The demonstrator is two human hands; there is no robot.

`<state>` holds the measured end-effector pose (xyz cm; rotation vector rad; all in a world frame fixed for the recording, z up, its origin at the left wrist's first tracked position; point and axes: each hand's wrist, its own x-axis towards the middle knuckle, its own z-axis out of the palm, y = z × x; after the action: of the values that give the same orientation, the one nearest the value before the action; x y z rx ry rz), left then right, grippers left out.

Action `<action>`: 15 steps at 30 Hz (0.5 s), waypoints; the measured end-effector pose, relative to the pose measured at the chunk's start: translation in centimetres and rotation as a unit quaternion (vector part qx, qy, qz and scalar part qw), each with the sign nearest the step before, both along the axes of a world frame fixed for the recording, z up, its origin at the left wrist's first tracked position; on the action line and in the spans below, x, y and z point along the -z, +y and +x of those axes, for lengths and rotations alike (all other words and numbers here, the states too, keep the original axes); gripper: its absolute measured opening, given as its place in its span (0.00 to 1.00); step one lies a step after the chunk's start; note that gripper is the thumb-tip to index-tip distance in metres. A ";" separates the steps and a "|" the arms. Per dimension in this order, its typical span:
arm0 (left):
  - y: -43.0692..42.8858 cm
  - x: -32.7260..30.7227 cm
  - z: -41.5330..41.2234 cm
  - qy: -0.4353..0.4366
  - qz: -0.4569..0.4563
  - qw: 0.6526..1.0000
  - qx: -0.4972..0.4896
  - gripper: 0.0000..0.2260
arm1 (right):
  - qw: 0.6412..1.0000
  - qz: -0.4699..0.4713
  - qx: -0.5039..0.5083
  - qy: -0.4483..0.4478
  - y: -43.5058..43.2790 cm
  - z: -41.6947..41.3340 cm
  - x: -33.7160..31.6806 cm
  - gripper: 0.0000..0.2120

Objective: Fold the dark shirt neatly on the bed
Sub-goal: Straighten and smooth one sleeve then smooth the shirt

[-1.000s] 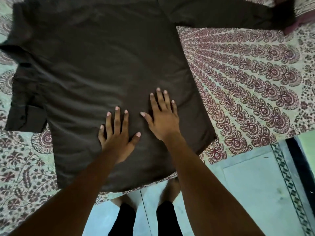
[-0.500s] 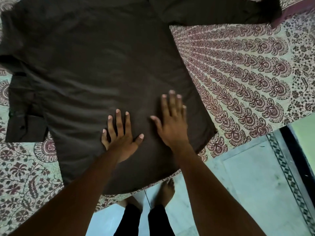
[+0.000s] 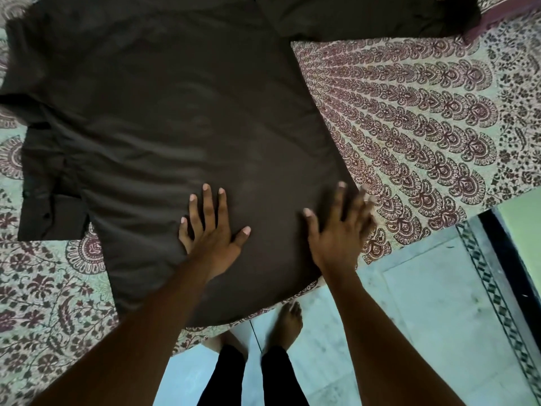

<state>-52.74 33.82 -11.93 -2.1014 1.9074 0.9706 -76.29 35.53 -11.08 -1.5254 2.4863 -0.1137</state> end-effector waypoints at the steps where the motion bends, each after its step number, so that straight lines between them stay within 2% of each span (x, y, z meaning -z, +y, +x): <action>1: 0.6 0.1 0.4 0.001 -0.045 0.999 0.010 0.38 | 0.992 -0.010 -0.125 0.005 -0.1 0.7 0.2 0.39; 2: 1.5 0.1 1.2 -0.004 -0.087 0.996 0.027 0.35 | 0.972 -0.008 -0.233 0.008 -0.1 1.2 0.5 0.37; 3: 2.6 0.3 2.2 -0.014 -0.115 0.992 0.051 0.34 | 0.958 0.002 -0.287 0.011 0.2 1.3 1.1 0.35; 4: 3.9 0.4 3.5 -0.028 -0.130 0.988 0.081 0.33 | 0.961 0.008 -0.274 0.020 0.9 1.1 1.7 0.35; 6: 6.8 1.0 6.1 -0.052 -0.148 0.977 0.145 0.32 | 0.996 0.003 -0.088 0.018 2.4 0.5 2.6 0.37; 7: 8.3 1.2 7.3 -0.061 -0.159 0.972 0.163 0.32 | 1.000 -0.005 0.011 0.003 2.6 0.5 2.6 0.38; 8: 9.5 1.4 8.3 -0.067 -0.168 0.969 0.169 0.32 | 0.998 -0.015 0.068 -0.006 2.5 0.9 2.5 0.40; 9: 10.5 1.4 8.9 -0.069 -0.174 0.968 0.169 0.31 | 0.996 -0.026 0.082 -0.007 1.9 1.3 2.2 0.41; 10: 11.3 1.4 9.3 -0.066 -0.178 0.967 0.167 0.31 | 0.998 -0.041 0.053 0.001 1.1 1.9 1.8 0.41; 12: 12.4 1.1 9.7 -0.055 -0.183 0.969 0.158 0.31 | 0.994 -0.049 -0.093 0.009 -0.8 4.0 1.1 0.40; 15: 12.7 0.3 11.1 -0.052 -0.204 0.969 0.131 0.31 | 0.948 -0.002 -0.318 0.004 -1.0 7.9 1.4 0.38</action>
<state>-41.68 46.52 -12.26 -1.9619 2.4104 0.4331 -68.36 34.54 -12.46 -2.2357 1.8704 -0.0012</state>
